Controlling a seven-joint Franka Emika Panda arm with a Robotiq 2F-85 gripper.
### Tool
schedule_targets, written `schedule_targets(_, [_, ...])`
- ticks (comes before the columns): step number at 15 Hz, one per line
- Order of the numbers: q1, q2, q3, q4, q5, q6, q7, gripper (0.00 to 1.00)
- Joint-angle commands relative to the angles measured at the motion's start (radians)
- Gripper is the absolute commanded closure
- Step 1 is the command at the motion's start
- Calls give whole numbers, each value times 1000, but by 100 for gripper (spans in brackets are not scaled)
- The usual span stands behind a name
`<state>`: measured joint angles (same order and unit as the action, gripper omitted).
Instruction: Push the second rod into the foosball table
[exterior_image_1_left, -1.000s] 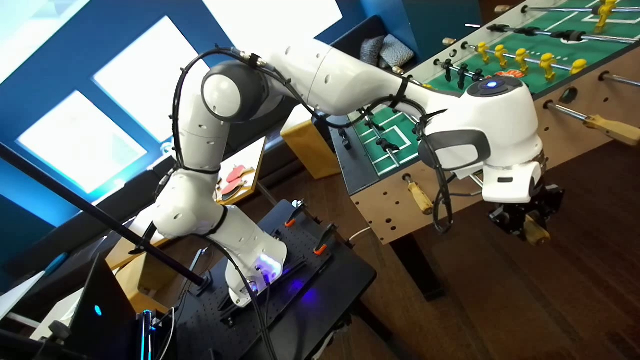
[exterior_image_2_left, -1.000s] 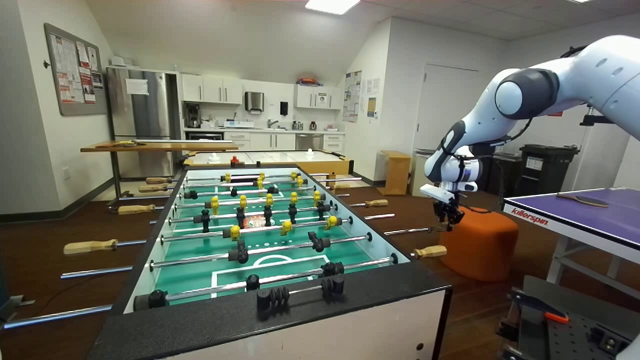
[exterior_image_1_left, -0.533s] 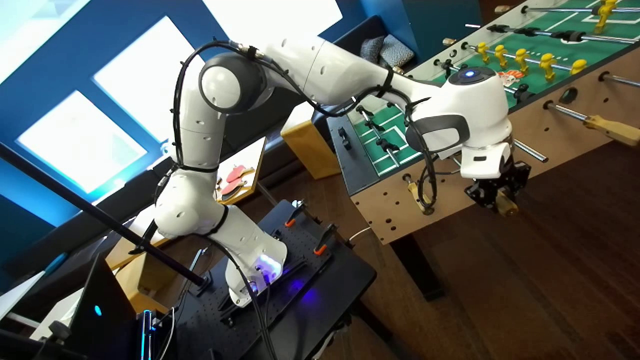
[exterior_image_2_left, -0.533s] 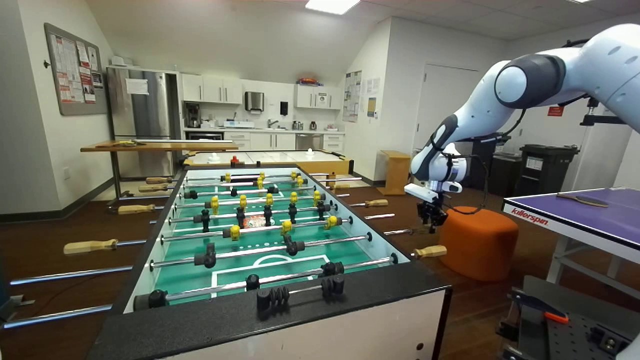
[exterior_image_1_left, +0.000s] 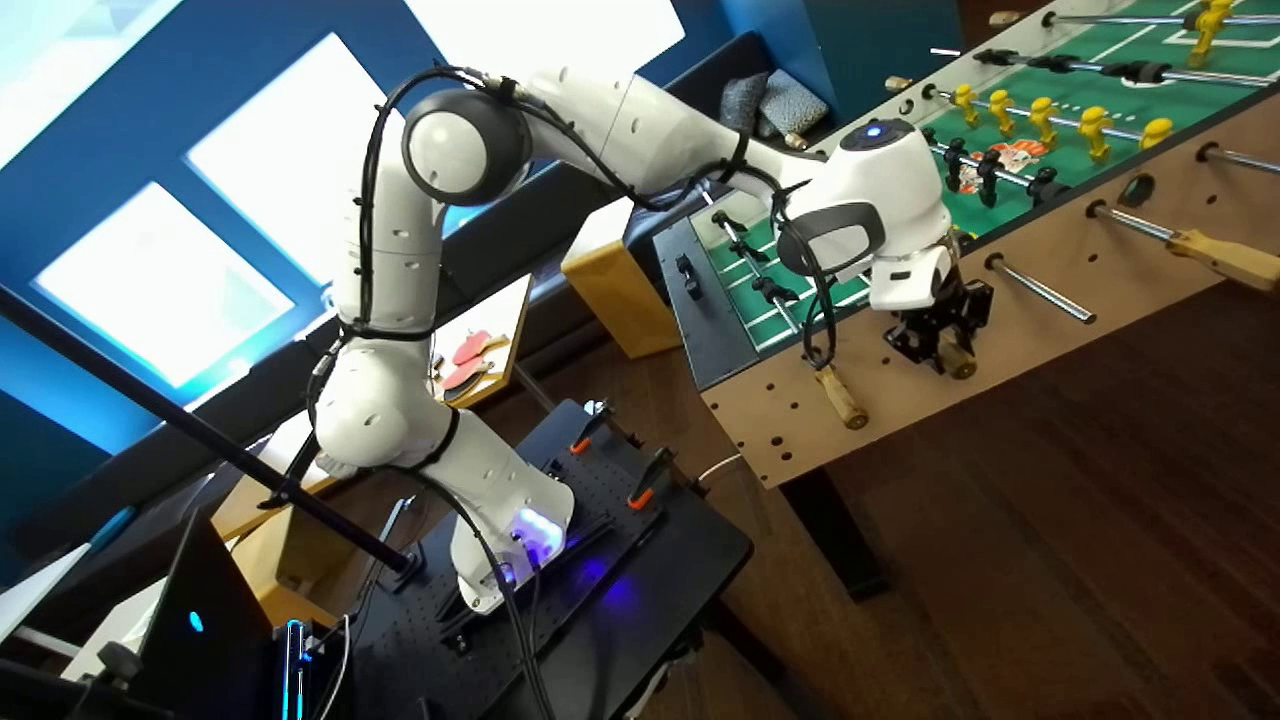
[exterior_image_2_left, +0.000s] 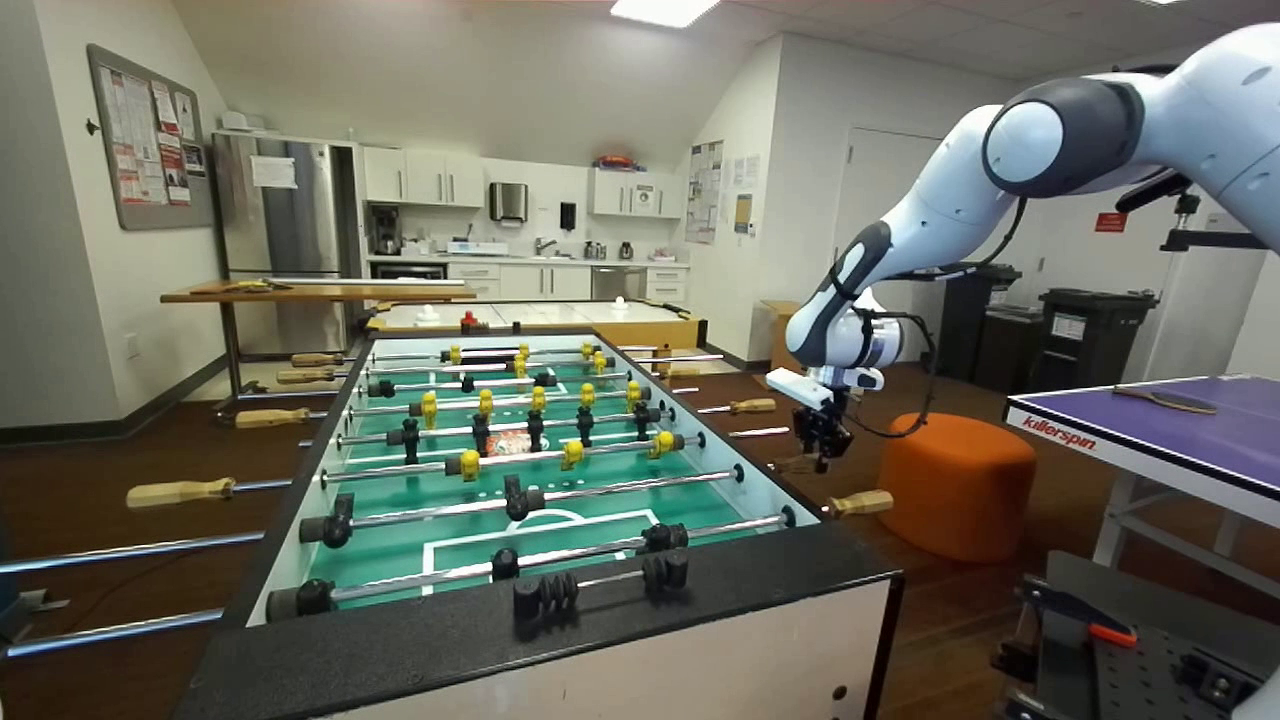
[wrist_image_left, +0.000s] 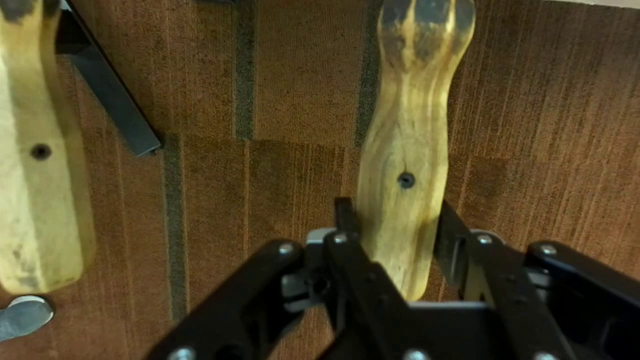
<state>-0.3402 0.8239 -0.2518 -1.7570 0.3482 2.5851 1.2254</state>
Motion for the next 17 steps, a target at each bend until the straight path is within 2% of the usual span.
schedule_targets(1, [32,-77,26,-61,6,40,-63,85])
schedule_targets(2, [31,-82,28,-69,6,51,-69,85])
schedule_targets(3, [34,-92,26,-84,2,64,-75,35])
schedule_targets(4, [36,-102,23,-97,-1,70,-80,34])
schedule_targets(8, [87,-208,-8,-169,-32,46,-160,5])
schedule_targets(10, [122,-280,-41,-224,-78,32,-176,0])
schedule_targets(12, [145,-345,-69,-271,-139,2,-198,0])
schedule_targets(17, [153,-458,-103,-351,-249,-32,-256,0])
